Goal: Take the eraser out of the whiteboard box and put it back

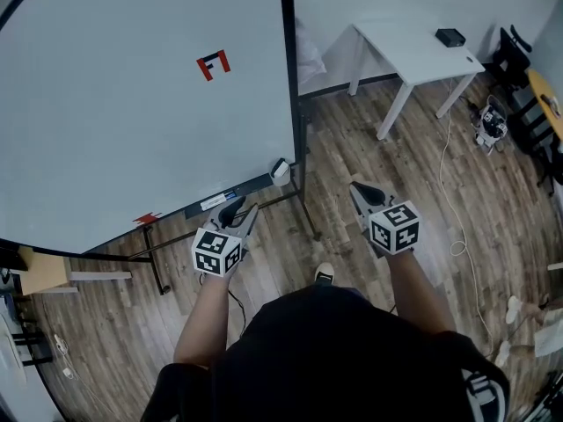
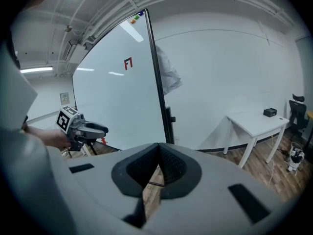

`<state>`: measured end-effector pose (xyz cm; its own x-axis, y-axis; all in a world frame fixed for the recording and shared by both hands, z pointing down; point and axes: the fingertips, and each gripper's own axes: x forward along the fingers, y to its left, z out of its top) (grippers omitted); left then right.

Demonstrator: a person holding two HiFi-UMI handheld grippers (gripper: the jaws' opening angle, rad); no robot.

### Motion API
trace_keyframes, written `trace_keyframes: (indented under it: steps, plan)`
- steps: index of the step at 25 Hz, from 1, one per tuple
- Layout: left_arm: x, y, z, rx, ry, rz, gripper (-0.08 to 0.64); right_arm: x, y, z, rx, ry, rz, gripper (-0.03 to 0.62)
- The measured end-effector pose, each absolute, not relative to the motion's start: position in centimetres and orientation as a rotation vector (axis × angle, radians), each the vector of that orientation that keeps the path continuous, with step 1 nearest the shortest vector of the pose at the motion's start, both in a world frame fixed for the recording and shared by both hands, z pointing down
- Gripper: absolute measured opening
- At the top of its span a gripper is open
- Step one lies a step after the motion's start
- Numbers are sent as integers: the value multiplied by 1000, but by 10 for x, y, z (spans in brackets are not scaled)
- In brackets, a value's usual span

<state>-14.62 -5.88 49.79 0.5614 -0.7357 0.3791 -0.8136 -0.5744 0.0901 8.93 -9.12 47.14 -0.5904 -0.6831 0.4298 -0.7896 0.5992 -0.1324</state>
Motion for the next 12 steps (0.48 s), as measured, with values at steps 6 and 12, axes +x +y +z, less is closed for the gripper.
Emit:
trace_keyframes:
  steps: [6, 12]
  plan:
    - [-132, -77, 498, 2504, -1345, 457, 79, 96, -119, 475, 1100, -2529, 441, -6]
    - [-125, -86, 494, 2467, -1409, 460, 39, 100, -136, 479, 1008, -2562, 441, -6]
